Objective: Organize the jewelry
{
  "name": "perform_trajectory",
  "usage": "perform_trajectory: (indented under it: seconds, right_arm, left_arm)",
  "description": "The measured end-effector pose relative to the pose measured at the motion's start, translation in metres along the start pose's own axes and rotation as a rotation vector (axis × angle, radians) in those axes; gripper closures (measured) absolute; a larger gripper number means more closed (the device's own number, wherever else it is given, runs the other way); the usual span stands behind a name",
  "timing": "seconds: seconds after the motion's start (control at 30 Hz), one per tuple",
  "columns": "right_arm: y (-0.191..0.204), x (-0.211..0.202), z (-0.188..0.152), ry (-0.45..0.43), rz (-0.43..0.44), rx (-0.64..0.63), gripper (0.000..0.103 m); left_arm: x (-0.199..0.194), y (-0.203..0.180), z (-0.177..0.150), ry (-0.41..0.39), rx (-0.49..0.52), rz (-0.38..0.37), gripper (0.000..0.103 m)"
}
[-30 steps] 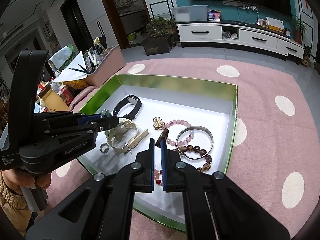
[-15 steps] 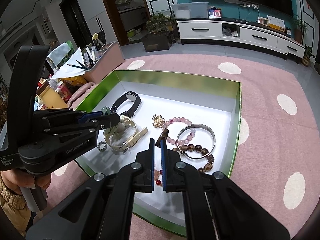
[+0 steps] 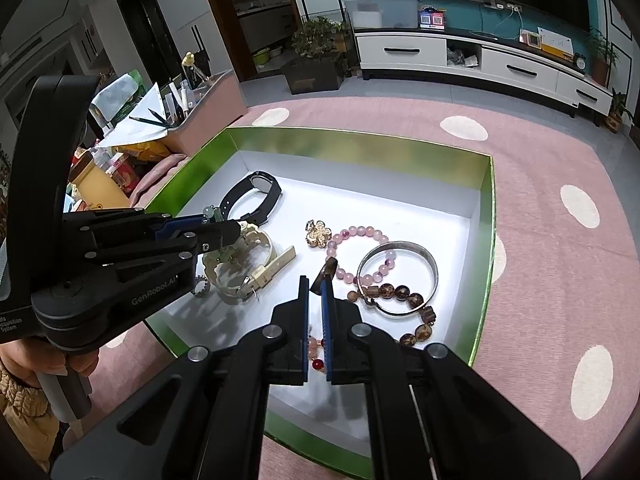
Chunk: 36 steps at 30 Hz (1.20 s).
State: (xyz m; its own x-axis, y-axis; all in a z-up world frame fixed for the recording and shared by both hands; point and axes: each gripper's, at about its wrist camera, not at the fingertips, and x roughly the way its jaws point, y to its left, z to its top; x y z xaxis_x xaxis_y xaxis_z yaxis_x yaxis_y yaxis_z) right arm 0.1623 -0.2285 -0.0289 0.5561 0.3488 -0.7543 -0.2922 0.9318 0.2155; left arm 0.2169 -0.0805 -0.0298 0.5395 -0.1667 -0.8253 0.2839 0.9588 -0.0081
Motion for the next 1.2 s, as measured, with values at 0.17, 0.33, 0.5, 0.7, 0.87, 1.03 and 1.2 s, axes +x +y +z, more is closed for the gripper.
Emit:
perform_trajectory:
  seconds: [0.17,0.33,0.5,0.7,0.87,1.03,1.2]
  right_arm:
    - [0.0012,0.0027,-0.0006,0.012,-0.007,-0.002,0.098]
    - [0.0018,0.0035,0.0002,0.017,-0.02,-0.005,0.098]
    - [0.0015,0.0038,0.0005,0.023,-0.033,-0.01,0.098]
    - [0.0003,0.0059,0.0006,0.031,-0.04,-0.008,0.098]
    - [0.0006,0.0073,0.0001,0.035,-0.04,-0.007,0.098]
    - [0.0008,0.0086,-0.0005,0.041,-0.04,-0.008,0.098]
    - [0.0004,0.0098,-0.0005,0.046,-0.04,-0.007,0.098]
  left_arm:
    - [0.0018,0.0003,-0.001,0.003,0.001,0.002,0.091]
    - [0.0029,0.0007,-0.0013,0.004,0.0,0.0,0.091]
    - [0.0047,0.0016,-0.002,0.006,0.0,0.002,0.091]
    - [0.0064,0.0017,-0.0035,0.006,0.008,0.007,0.091]
    - [0.0062,0.0008,-0.0025,0.009,0.015,0.013,0.091]
    - [0.0051,-0.0007,-0.0024,0.01,0.022,0.018,0.091]
    - [0.005,-0.0014,-0.0021,0.012,0.028,0.021,0.091]
